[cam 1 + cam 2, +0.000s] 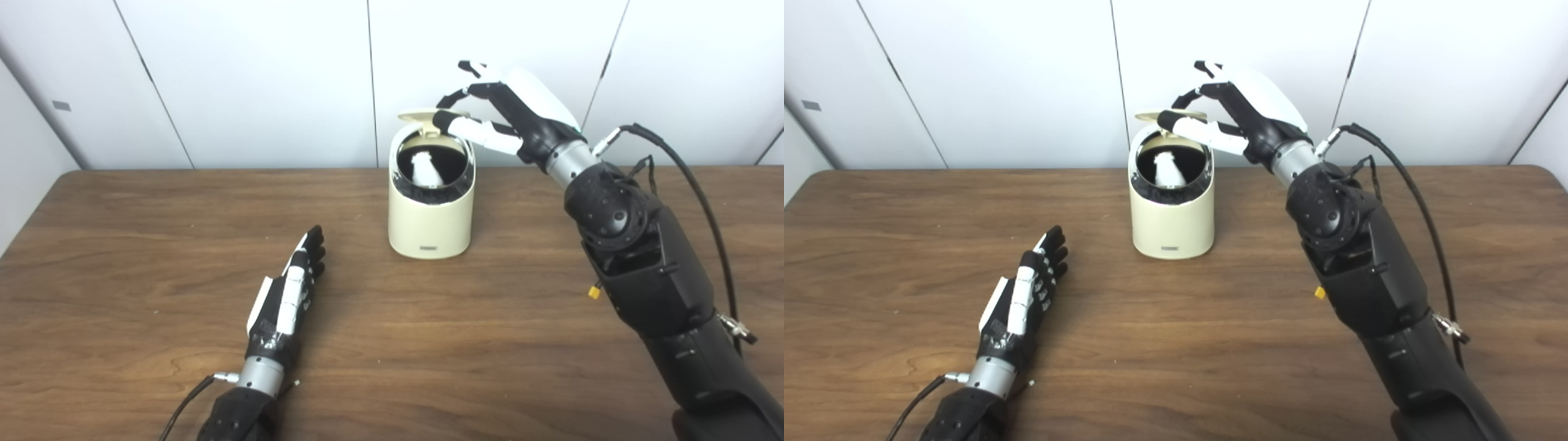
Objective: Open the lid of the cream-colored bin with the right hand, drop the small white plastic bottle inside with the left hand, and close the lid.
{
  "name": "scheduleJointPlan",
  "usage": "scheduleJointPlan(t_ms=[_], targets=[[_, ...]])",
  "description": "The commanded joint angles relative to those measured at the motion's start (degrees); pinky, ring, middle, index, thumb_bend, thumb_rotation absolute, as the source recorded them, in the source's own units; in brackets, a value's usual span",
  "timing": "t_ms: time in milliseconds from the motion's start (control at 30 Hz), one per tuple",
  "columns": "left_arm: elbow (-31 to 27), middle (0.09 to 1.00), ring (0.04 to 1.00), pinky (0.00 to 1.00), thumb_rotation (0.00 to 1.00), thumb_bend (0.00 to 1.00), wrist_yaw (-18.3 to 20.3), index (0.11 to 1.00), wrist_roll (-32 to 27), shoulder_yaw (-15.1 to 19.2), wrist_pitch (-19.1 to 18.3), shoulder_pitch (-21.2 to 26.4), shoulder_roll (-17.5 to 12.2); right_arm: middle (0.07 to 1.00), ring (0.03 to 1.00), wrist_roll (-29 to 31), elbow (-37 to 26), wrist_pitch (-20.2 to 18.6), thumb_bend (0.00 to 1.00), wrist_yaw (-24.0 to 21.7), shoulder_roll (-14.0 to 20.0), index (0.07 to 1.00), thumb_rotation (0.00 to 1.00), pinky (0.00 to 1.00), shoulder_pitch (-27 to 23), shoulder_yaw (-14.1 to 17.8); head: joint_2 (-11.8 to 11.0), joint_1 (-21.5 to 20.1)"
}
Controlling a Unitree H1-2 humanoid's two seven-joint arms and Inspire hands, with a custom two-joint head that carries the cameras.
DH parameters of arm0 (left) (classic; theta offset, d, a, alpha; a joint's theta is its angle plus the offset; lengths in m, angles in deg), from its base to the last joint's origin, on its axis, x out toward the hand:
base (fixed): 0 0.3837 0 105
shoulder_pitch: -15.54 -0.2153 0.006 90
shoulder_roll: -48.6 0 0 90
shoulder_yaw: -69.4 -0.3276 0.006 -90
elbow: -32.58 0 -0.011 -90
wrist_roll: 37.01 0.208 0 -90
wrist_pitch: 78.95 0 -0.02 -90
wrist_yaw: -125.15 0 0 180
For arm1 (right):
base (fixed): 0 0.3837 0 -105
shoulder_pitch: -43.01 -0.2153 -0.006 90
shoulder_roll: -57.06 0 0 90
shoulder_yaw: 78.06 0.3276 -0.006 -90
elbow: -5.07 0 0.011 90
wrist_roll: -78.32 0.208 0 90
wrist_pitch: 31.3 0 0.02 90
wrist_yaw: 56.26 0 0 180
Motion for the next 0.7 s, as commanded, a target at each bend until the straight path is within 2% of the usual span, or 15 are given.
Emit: scheduleJointPlan(t_ms=[0,133,433,667], targets=[[-0.3,1.0,1.0,1.0,1.0,0.7,-0.2,1.0,-0.3,-0.1,0.5,0.5,0.2,0.989,1.0,-0.1,-2.6,1.5,0.65,0.3,0.5,0.663,1.0,1.0,-1.7,0.4,0.1,0.0],[0.0,1.0,1.0,1.0,1.0,0.7,-0.2,1.0,0.0,-0.1,0.6,0.6,0.0,0.992,1.0,-0.5,-3.6,2.1,0.64,-0.1,0.8,0.663,1.0,1.0,-0.3,-0.1,0.1,-0.2],[0.1,1.0,1.0,1.0,1.0,0.69,-0.1,1.0,0.3,-0.2,0.8,0.7,-0.2,0.977,1.0,-1.9,-5.2,0.8,0.64,-1.1,0.1,0.634,1.0,1.0,2.4,-1.7,0.2,0.0],[0.0,1.0,1.0,1.0,1.0,0.68,-0.1,1.0,0.6,-0.2,0.5,0.7,-0.3,0.97,1.0,-2.4,-5.3,1.8,0.63,-1.7,0.2,0.64,1.0,1.0,3.8,-3.2,0.6,0.4]])
